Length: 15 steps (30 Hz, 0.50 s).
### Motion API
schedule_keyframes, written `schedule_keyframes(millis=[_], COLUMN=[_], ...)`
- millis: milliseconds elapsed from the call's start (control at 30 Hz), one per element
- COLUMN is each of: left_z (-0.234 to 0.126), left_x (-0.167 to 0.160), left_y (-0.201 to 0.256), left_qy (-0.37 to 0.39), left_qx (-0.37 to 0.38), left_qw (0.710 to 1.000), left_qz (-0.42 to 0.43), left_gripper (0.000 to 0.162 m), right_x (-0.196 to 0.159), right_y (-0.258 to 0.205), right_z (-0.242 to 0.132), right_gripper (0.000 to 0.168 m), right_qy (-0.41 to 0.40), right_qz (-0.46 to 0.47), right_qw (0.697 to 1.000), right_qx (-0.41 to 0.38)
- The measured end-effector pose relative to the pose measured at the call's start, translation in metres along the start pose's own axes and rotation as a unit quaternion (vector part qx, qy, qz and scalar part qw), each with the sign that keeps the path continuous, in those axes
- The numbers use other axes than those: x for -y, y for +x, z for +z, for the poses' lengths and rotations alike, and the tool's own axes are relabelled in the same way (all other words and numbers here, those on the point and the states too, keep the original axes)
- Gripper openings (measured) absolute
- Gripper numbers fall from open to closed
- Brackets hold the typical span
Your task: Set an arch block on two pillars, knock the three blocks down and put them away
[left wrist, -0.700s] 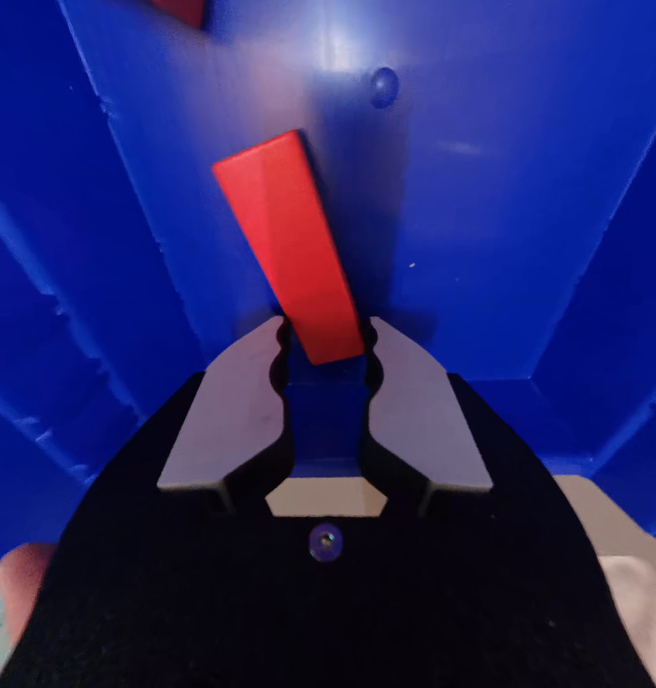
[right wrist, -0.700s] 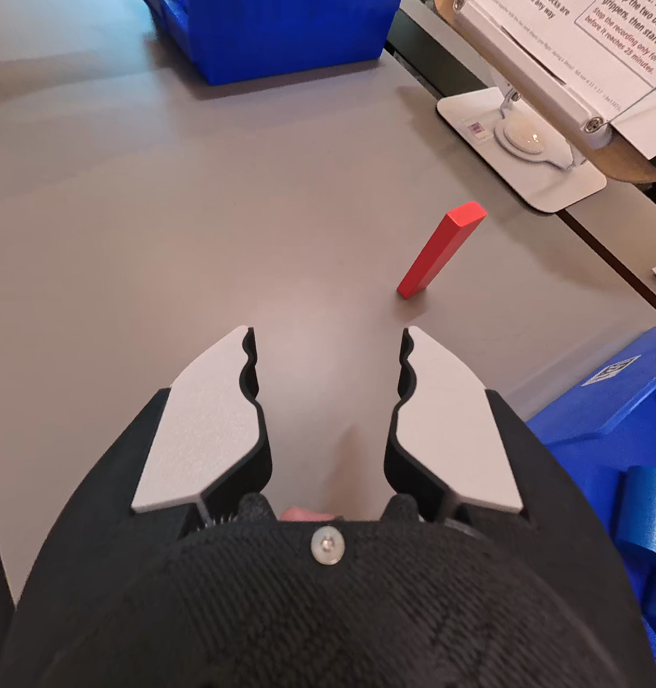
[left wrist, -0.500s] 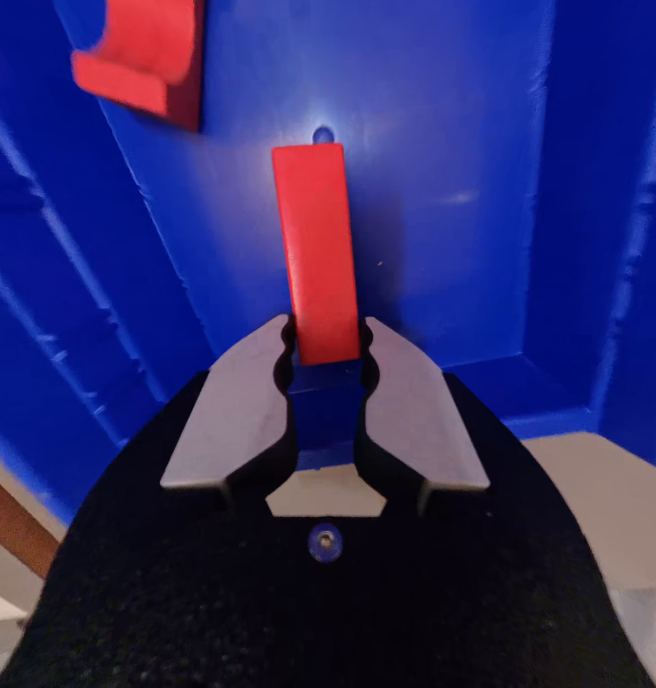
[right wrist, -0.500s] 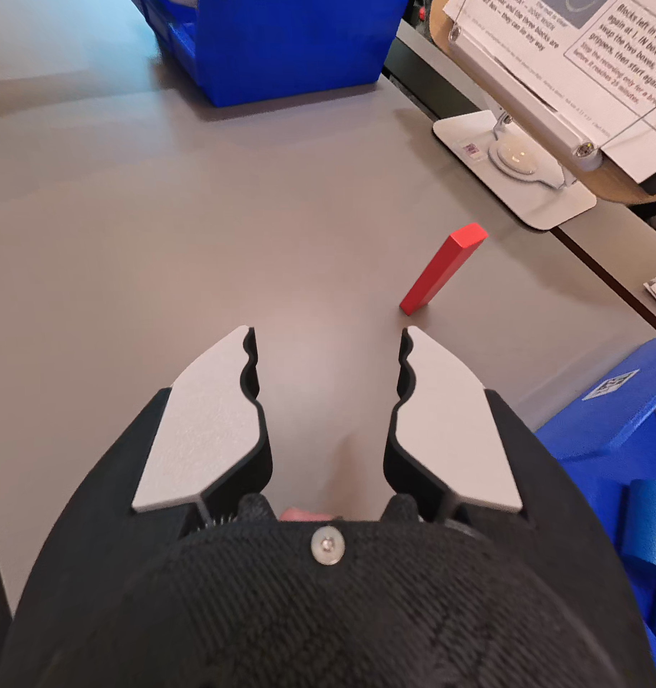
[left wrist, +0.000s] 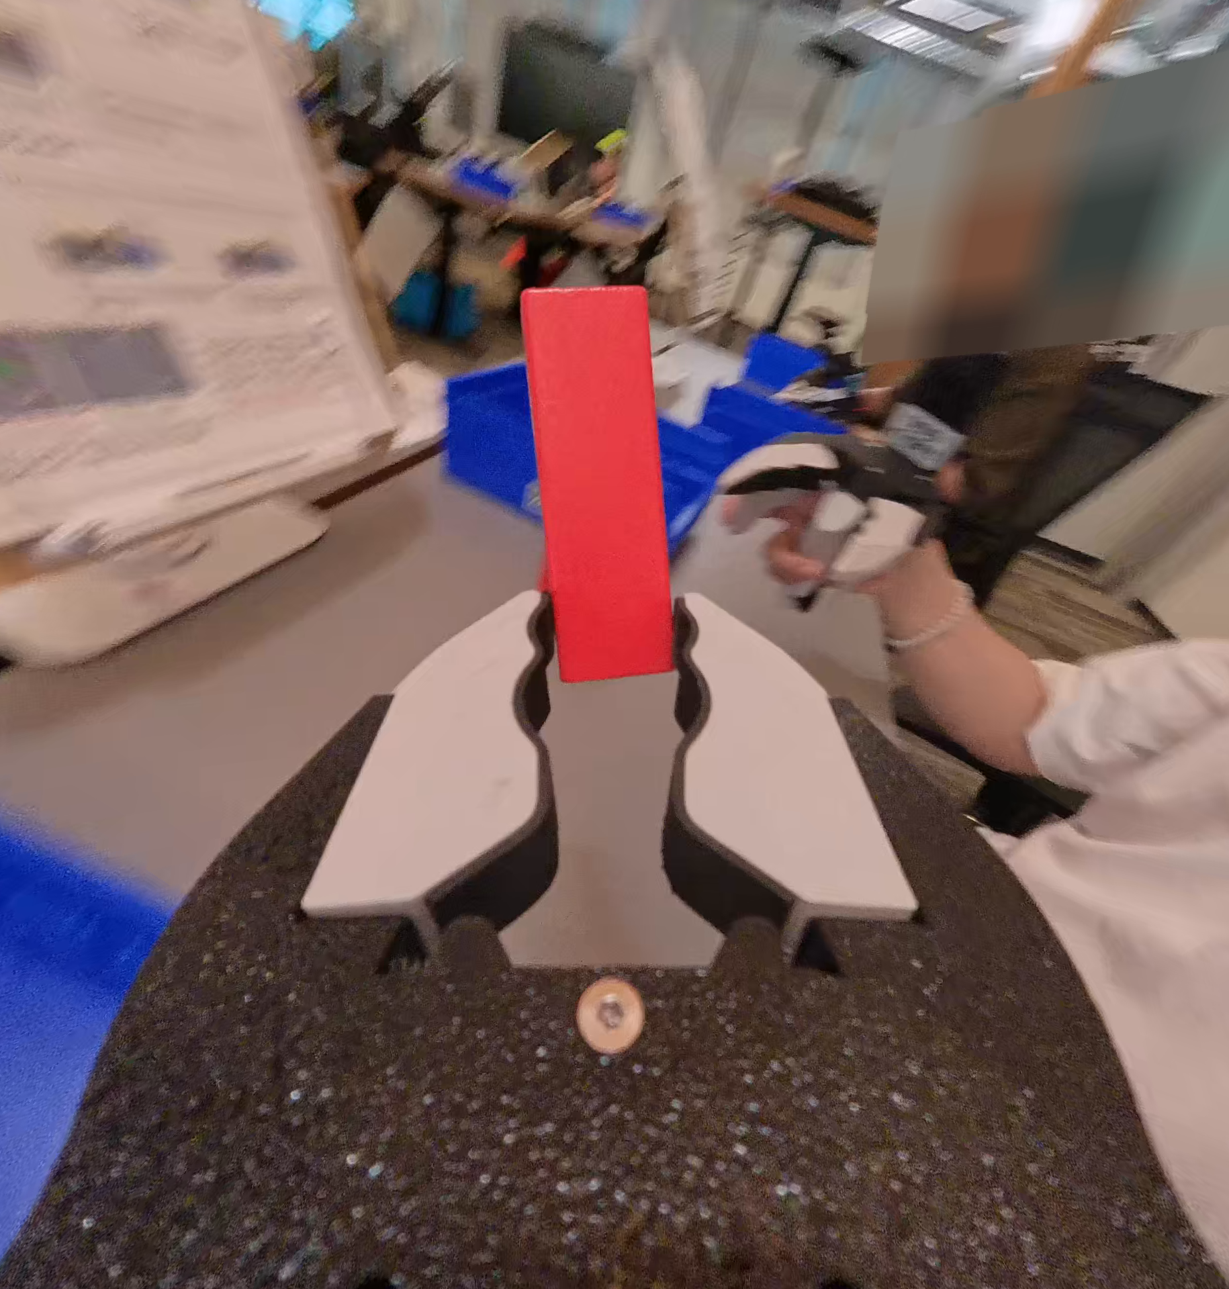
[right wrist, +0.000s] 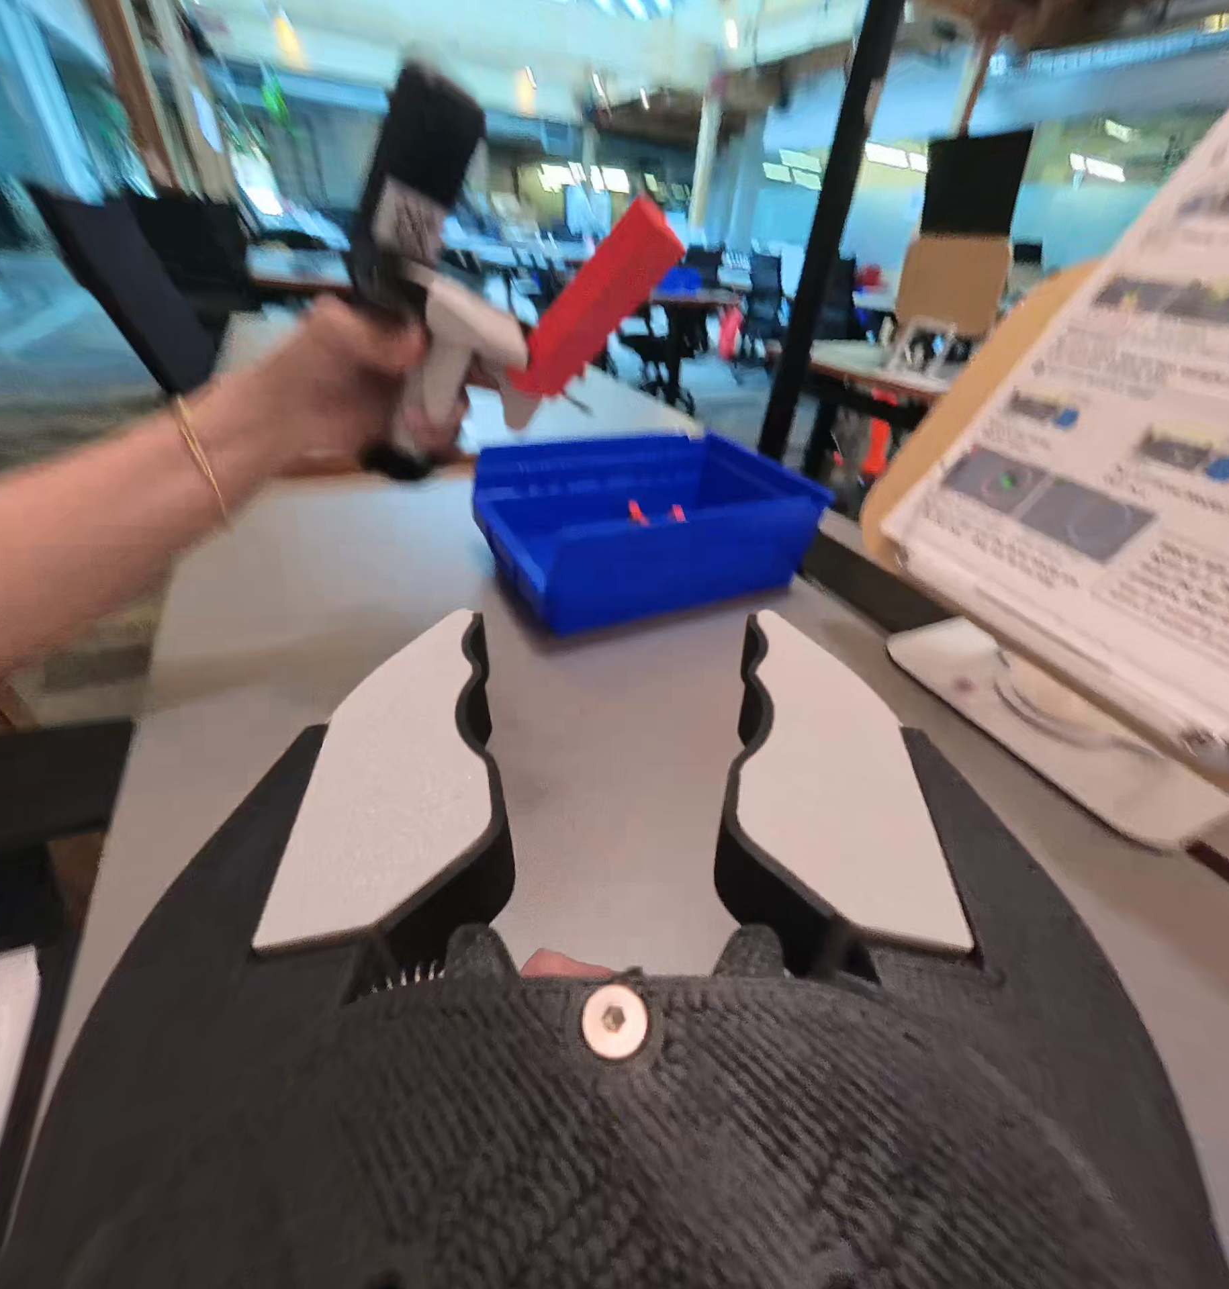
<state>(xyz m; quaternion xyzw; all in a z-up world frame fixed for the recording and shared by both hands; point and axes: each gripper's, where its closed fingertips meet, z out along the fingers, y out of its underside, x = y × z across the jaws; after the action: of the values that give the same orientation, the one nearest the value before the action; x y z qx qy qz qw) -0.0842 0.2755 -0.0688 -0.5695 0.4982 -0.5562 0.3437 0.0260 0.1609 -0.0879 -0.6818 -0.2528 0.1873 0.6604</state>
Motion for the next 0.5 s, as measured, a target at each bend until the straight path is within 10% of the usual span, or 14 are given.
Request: schedule_keyframes(millis=[200,500], left_z=[0.046,0.074], left_x=[-0.017,-0.034], left_y=[0.076,0.106], left_qy=[0.091,0.113], left_qx=[-0.174,-0.234], left_qw=[0.978,0.962], left_qz=[0.074,0.088], left_gripper=[0.032,0.032], right_x=[0.065,0.043], right_y=[-0.021,-0.043], right_z=[0.021,0.041], right_gripper=[0.07,0.054], right_qy=[0.108,0.047], right_qz=[0.045,-0.002], right_qw=[0.988,0.99], right_qx=[0.103,0.133])
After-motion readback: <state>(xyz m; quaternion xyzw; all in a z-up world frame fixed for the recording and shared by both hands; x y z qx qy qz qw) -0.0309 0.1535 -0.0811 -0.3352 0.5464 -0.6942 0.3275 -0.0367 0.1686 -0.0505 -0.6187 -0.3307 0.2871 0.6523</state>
